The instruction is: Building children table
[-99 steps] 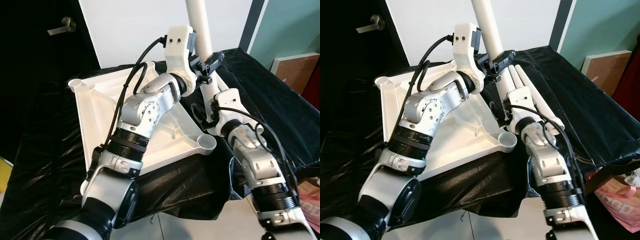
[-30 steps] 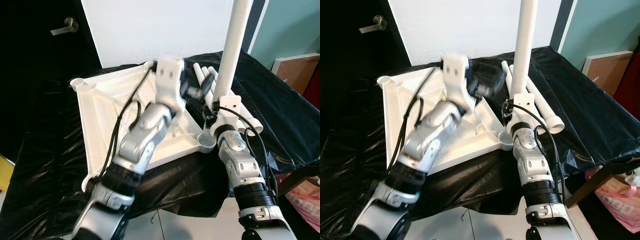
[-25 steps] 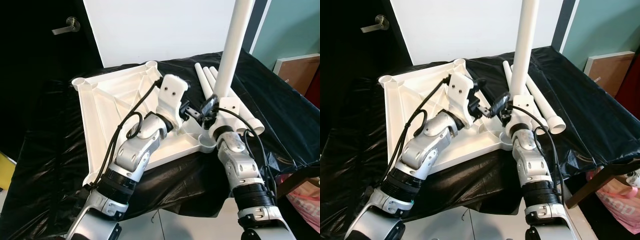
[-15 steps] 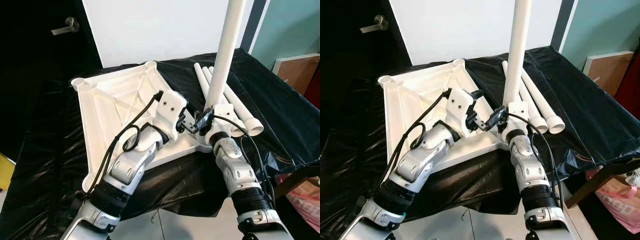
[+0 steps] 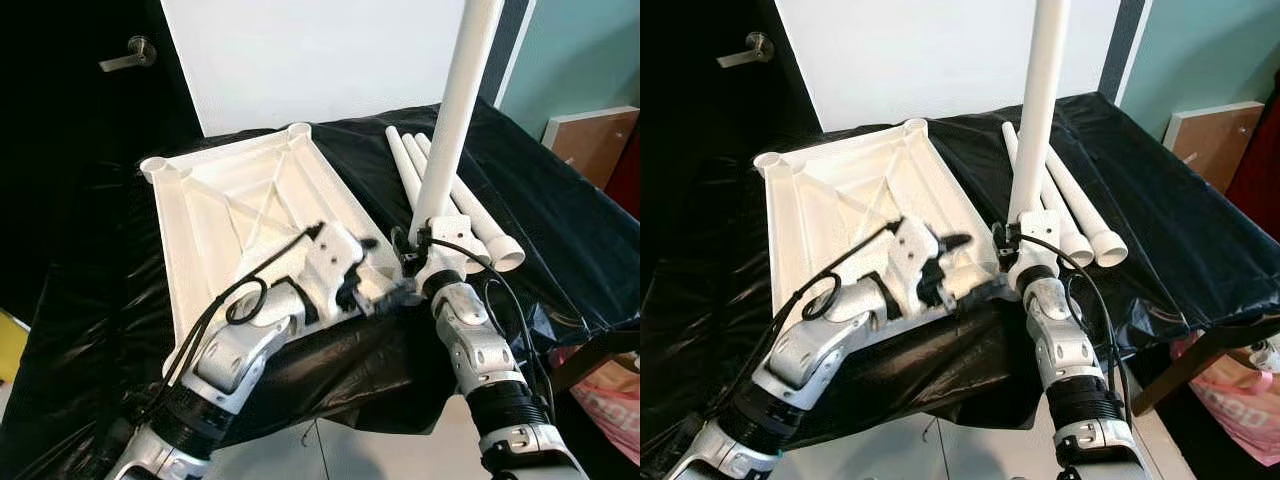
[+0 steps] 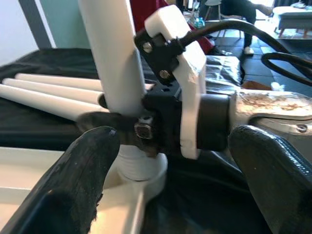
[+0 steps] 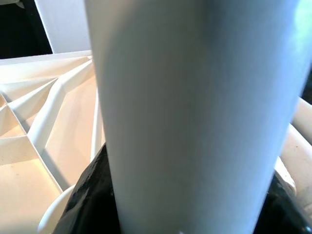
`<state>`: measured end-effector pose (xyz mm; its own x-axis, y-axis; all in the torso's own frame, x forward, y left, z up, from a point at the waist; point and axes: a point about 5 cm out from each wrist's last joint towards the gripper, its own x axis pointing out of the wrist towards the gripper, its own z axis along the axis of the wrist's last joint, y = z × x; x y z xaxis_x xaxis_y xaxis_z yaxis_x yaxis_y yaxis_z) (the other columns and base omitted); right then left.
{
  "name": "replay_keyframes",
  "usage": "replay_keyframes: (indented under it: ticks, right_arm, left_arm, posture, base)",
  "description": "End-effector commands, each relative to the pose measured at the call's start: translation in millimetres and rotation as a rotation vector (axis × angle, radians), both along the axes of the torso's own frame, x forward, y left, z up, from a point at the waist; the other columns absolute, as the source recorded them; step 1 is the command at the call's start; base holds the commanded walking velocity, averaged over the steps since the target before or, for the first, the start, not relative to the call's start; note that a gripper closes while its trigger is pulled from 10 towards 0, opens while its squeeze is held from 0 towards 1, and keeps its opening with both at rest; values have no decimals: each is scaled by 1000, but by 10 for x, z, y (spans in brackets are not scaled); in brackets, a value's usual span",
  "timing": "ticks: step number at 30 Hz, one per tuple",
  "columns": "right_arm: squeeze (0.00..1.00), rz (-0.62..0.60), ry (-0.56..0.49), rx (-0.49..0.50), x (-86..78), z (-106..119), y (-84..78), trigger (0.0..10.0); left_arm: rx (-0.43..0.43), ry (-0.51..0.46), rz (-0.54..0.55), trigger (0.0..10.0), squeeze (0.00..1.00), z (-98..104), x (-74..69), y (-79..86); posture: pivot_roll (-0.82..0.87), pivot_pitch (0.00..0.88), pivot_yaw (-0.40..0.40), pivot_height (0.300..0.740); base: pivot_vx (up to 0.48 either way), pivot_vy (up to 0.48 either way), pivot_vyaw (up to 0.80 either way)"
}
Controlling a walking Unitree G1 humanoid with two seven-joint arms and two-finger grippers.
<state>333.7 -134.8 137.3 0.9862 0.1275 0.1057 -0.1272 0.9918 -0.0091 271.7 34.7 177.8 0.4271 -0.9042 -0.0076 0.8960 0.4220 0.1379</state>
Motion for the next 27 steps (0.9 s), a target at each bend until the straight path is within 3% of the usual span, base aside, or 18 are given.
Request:
replay_keyframes:
  ticks: [1,18,22,27]
  right_arm:
    - [0,-10,50,4,-17,-135,-49,10000]
    - [0,65,26,-46,-91,-332,-1,10000]
    - [0,141,-36,-146,-115,-345,4,10000]
    - [0,173,-47,-186,-149,-385,16,10000]
  left_arm:
    - [14,10,-20,10000,0,-7,-33,-6]
    - [29,13,-36,10000,0,-1,-53,-10]
    - [29,10,-36,10000,0,18,-60,-9]
    - [28,10,-34,10000,0,23,-66,-6]
  posture:
    - [-189,24,38,740]
    - [-181,32,33,740]
    - [-175,34,33,740]
    - [-173,36,33,740]
  base:
    - [0,0,0]
    - [0,0,0]
    - [0,0,0]
    - [0,0,0]
